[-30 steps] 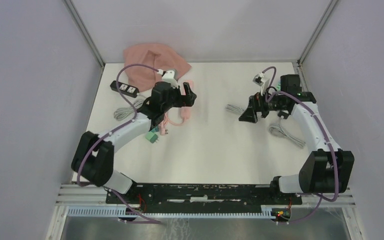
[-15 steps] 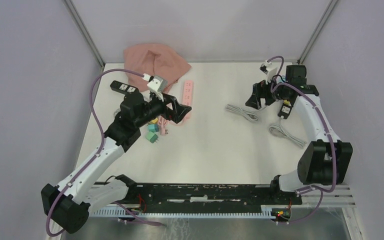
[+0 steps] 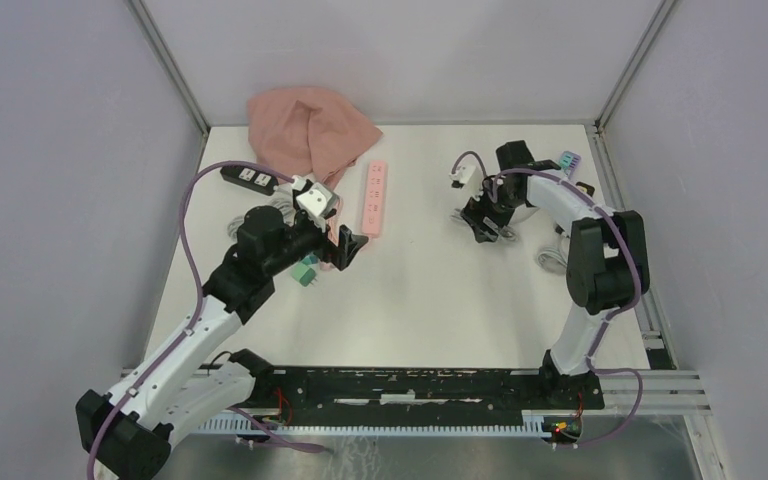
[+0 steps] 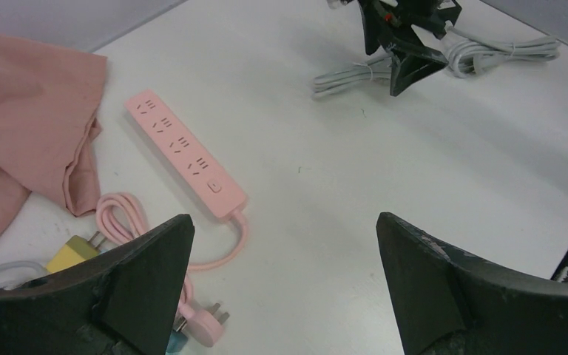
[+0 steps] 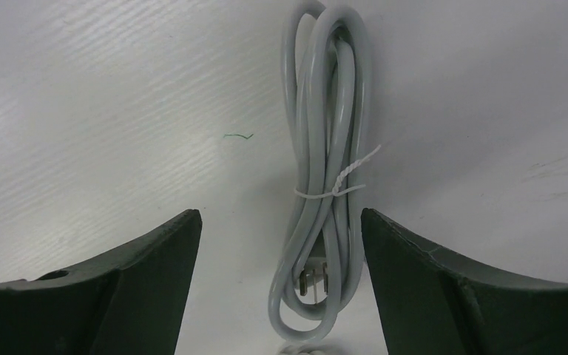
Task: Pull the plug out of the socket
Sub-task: Move the socket to the center of the board.
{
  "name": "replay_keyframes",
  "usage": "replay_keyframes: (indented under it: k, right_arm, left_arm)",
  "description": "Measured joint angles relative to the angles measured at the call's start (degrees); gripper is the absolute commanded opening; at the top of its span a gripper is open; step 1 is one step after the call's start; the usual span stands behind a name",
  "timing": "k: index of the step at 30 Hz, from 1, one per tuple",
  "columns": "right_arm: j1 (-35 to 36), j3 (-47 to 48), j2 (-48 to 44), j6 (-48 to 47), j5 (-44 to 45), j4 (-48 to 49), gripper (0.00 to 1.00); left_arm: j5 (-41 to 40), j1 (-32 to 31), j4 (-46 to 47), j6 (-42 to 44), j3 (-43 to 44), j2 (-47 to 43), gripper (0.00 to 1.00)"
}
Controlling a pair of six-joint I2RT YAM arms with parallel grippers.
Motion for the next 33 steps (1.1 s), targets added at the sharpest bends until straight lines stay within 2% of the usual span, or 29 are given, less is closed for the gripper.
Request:
replay_keyframes:
  k: [4,9,17,20,23,26,33]
  right_arm:
    - [2.34,0.46,2.99,-0.52,7.08,2.12,0.79]
    - [2.99,0.9,5.6,-0.66,11.56,2.91,0.69]
    - [3.06,0.98,6.12,-0.94,13.9,3.58,0.38]
    - [3.19,0.94,5.7,-1.53,13.73,3.65,0.19]
    - [4.0,-0.61,3.69,-2.27,12.55,3.48,0.07]
    - [6.69,-2.97,0.24,-2.64,9.62,1.81,0.01]
    - [19.28,-8.59,-6.91,0.42,-0.04,0.26,0.0]
  left_arm:
    - [-1.86,0.0,-0.02,1.46,-0.52,-1.4,0.99]
    - [-2.82,0.0,-0.17,1.6,-0.63,-1.2,1.0]
    - [-2.82,0.0,-0.63,1.66,-0.63,-0.87,1.0]
    - [-2.82,0.0,-0.83,1.68,-0.63,-0.87,1.0]
    - [-2.84,0.0,-0.83,1.73,-0.63,-0.87,1.0]
    - [-2.99,0.02,-0.85,2.23,-0.63,-0.94,1.0]
    - [-6.23,0.07,-0.7,2.67,-0.94,-2.56,1.0]
